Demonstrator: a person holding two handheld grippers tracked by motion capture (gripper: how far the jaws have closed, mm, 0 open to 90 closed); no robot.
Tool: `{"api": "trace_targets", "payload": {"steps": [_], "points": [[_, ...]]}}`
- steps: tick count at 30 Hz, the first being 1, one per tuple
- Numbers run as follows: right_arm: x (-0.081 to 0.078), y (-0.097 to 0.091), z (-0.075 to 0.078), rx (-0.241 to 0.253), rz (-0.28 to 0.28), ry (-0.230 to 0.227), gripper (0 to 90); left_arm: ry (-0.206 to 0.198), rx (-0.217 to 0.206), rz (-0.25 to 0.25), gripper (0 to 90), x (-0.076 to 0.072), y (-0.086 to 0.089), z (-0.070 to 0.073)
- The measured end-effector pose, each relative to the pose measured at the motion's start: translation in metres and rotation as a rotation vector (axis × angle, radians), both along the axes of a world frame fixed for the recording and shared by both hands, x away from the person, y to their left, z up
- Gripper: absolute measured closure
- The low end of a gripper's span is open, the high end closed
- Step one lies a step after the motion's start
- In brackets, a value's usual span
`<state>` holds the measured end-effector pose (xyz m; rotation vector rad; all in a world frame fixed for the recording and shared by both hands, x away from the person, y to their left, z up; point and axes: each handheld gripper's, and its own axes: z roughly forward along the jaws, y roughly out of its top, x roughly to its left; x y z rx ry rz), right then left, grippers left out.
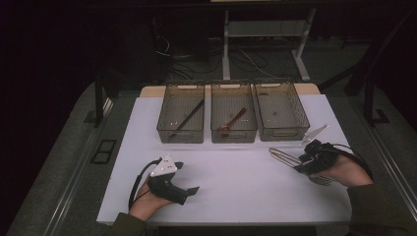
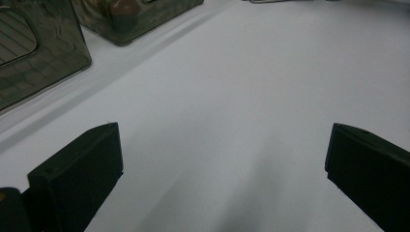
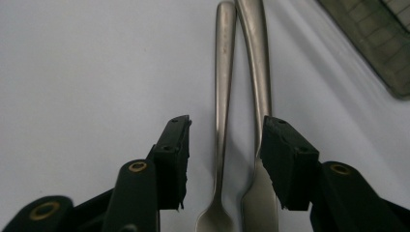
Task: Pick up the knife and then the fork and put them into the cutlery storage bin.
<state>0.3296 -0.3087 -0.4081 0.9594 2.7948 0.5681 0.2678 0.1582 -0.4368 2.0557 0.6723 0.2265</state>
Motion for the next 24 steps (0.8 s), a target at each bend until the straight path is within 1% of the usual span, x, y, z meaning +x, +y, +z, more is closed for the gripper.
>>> {"api": "trace_targets", "payload": {"steps": [2, 7, 8, 12, 13, 14, 16, 17, 21, 24], "points": [[0.001, 0.0, -0.002, -0.018, -0.001, 0.012, 57.4, 0.002, 0.001, -0.002, 0.0, 0.0, 0.0, 0.0], [0.002, 0.002, -0.006, -0.04, 0.011, 0.045, 65.2, 0.007, 0.003, -0.005, 0.0, 0.0, -0.001, -0.001], [0.003, 0.002, -0.007, -0.052, 0.012, 0.045, 66.6, 0.008, 0.004, -0.006, 0.0, 0.0, -0.001, -0.001], [0.004, 0.005, -0.011, -0.088, 0.03, 0.064, 71.3, 0.008, 0.004, -0.009, 0.0, 0.0, -0.001, -0.001], [0.004, 0.006, -0.011, -0.088, 0.031, 0.076, 72.2, 0.009, 0.004, -0.009, 0.0, 0.0, -0.001, -0.001], [0.005, 0.005, -0.012, -0.103, 0.04, 0.067, 73.1, 0.01, 0.003, -0.008, 0.0, 0.0, -0.001, -0.002], [0.006, 0.006, -0.013, -0.11, 0.043, 0.074, 74.3, 0.011, 0.003, -0.008, 0.0, 0.001, -0.001, -0.002], [0.006, 0.007, -0.013, -0.122, 0.043, 0.071, 75.4, 0.011, 0.004, -0.009, 0.0, 0.001, -0.001, -0.002], [0.007, 0.009, -0.013, -0.13, 0.055, 0.08, 78.6, 0.014, 0.003, -0.009, 0.0, 0.001, -0.002, -0.002], [0.009, 0.01, -0.014, -0.142, 0.059, 0.084, 79.2, 0.015, 0.003, -0.011, 0.0, 0.001, -0.002, -0.002]]}}
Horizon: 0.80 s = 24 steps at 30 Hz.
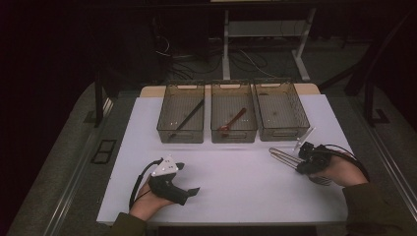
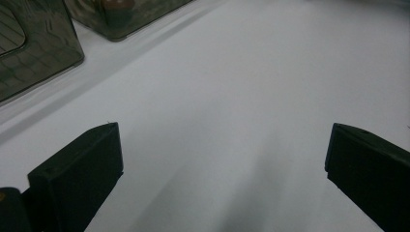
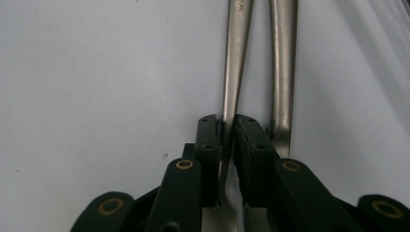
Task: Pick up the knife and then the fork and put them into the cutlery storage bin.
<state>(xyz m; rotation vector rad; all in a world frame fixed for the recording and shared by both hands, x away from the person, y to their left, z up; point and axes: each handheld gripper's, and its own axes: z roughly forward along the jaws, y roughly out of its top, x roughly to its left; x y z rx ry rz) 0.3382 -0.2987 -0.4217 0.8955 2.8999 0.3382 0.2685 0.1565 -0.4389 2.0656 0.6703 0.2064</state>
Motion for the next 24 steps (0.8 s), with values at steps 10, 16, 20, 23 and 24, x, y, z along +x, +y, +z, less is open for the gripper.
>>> {"api": "trace_targets", "payload": {"steps": [10, 16, 20, 23, 24], "points": [[0.005, 0.011, 0.001, -0.073, 0.001, 0.043, 81.3, 0.001, 0.005, -0.004, 0.0, 0.0, 0.0, 0.0], [0.006, 0.012, 0.001, -0.092, 0.009, 0.038, 83.5, 0.0, 0.01, -0.007, 0.0, 0.0, 0.0, 0.0], [0.006, 0.012, 0.001, -0.091, 0.005, 0.037, 83.8, -0.003, 0.015, -0.01, 0.0, -0.001, -0.001, 0.0], [0.004, 0.011, 0.002, -0.065, -0.007, 0.051, 83.9, -0.003, 0.017, -0.012, 0.0, -0.001, -0.001, 0.0], [0.005, 0.01, 0.001, -0.073, 0.001, 0.038, 83.8, -0.003, 0.017, -0.013, 0.0, -0.001, -0.001, 0.0]]}}
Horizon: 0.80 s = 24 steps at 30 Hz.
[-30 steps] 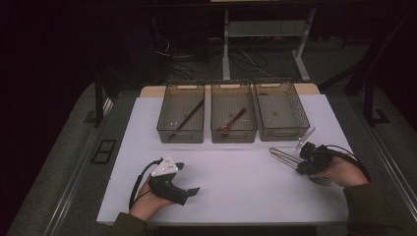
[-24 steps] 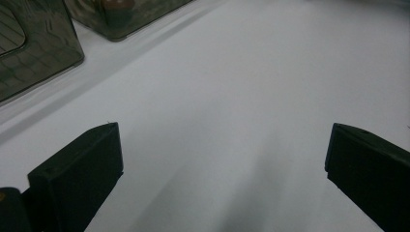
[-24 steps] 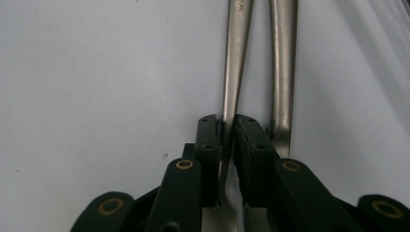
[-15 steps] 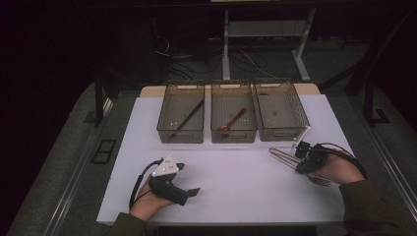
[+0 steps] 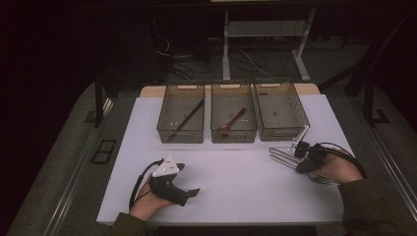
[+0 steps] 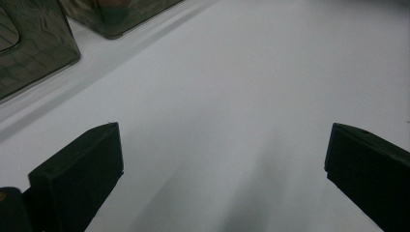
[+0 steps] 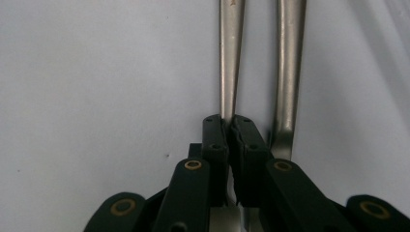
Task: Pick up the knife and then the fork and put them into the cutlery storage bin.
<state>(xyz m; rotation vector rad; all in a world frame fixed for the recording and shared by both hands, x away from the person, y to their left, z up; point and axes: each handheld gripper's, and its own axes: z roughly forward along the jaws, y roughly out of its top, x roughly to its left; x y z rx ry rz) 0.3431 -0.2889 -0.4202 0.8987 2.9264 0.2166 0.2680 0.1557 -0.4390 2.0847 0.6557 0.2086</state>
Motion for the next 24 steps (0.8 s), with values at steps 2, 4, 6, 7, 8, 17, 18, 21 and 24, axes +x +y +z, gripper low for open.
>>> {"api": "trace_targets", "payload": {"steps": [2, 4, 6, 7, 8, 17, 18, 21, 24], "points": [[0.0, -0.002, 0.001, 0.027, -0.012, 0.005, 83.8, -0.001, 0.002, -0.001, 0.0, 0.0, 0.0, 0.0], [0.0, -0.004, 0.001, 0.021, -0.021, -0.006, 83.9, 0.0, 0.001, 0.0, 0.0, 0.0, 0.0, 0.0], [0.0, -0.006, 0.003, 0.045, -0.037, -0.008, 83.9, 0.0, 0.001, -0.001, 0.0, 0.0, 0.0, 0.0], [0.0, -0.007, 0.005, 0.066, -0.039, -0.003, 83.8, -0.001, 0.003, -0.002, 0.0, 0.0, 0.0, 0.0], [0.0, -0.009, 0.005, 0.076, -0.043, -0.007, 83.8, -0.001, 0.003, -0.001, 0.0, 0.0, 0.0, 0.0], [-0.002, -0.02, 0.012, 0.193, -0.107, -0.033, 83.8, -0.004, 0.009, -0.004, 0.0, 0.0, 0.0, 0.0], [-0.002, -0.022, 0.014, 0.211, -0.111, -0.047, 83.8, -0.004, 0.009, -0.003, 0.0, 0.0, 0.0, 0.0], [-0.002, -0.027, 0.018, 0.262, -0.138, -0.061, 83.8, -0.004, 0.01, -0.005, 0.0, 0.0, 0.0, 0.0], [-0.002, -0.031, 0.021, 0.289, -0.158, -0.083, 83.8, -0.005, 0.009, -0.005, 0.0, -0.001, 0.0, 0.0]]}}
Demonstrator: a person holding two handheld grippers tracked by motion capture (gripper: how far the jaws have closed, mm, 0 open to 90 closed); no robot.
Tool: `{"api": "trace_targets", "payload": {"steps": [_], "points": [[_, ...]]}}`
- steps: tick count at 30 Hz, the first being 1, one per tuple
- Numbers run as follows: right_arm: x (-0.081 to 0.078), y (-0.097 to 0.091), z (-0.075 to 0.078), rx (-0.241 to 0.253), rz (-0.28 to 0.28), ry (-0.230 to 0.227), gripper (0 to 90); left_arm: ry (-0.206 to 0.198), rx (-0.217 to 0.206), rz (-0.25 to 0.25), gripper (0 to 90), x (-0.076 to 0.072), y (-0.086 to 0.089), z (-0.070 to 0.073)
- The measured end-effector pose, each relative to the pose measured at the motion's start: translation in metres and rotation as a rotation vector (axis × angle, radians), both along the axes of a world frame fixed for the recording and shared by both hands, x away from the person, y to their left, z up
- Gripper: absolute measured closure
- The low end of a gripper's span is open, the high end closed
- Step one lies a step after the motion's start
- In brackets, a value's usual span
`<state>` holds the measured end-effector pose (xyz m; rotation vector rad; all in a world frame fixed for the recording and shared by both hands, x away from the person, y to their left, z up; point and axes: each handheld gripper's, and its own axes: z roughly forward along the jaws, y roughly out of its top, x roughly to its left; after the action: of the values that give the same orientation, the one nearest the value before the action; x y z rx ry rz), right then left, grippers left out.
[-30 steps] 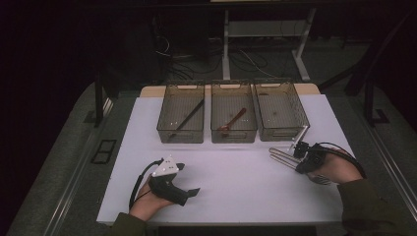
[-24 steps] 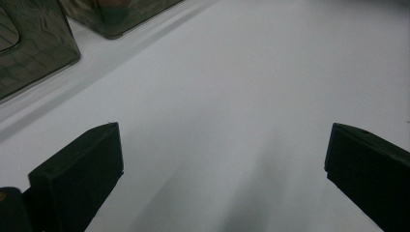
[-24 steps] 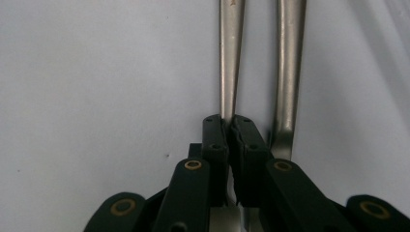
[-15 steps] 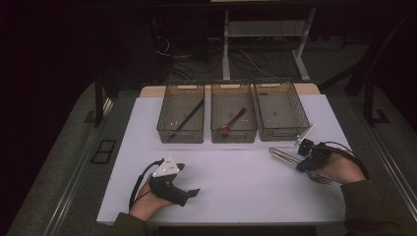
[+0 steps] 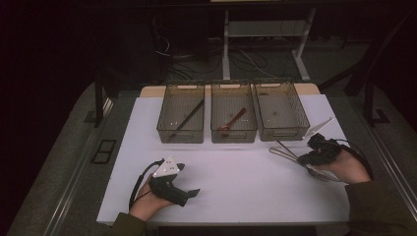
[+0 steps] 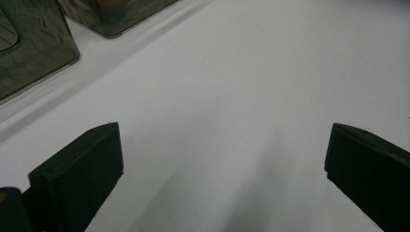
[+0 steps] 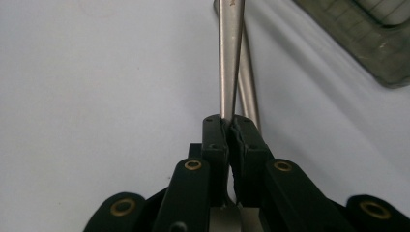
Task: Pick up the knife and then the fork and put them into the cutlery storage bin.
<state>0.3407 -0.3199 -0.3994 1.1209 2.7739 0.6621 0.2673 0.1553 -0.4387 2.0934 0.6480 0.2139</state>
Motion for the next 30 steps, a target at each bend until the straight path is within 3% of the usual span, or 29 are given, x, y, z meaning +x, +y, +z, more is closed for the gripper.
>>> {"api": "trace_targets", "payload": {"steps": [15, 30], "points": [[-0.001, -0.016, 0.013, 0.206, -0.083, -0.151, 83.8, -0.001, -0.007, 0.0, 0.0, 0.0, 0.0, 0.0], [0.004, -0.021, 0.026, 0.314, -0.139, -0.247, 83.7, -0.004, -0.022, 0.005, 0.0, 0.0, 0.002, 0.001]]}}
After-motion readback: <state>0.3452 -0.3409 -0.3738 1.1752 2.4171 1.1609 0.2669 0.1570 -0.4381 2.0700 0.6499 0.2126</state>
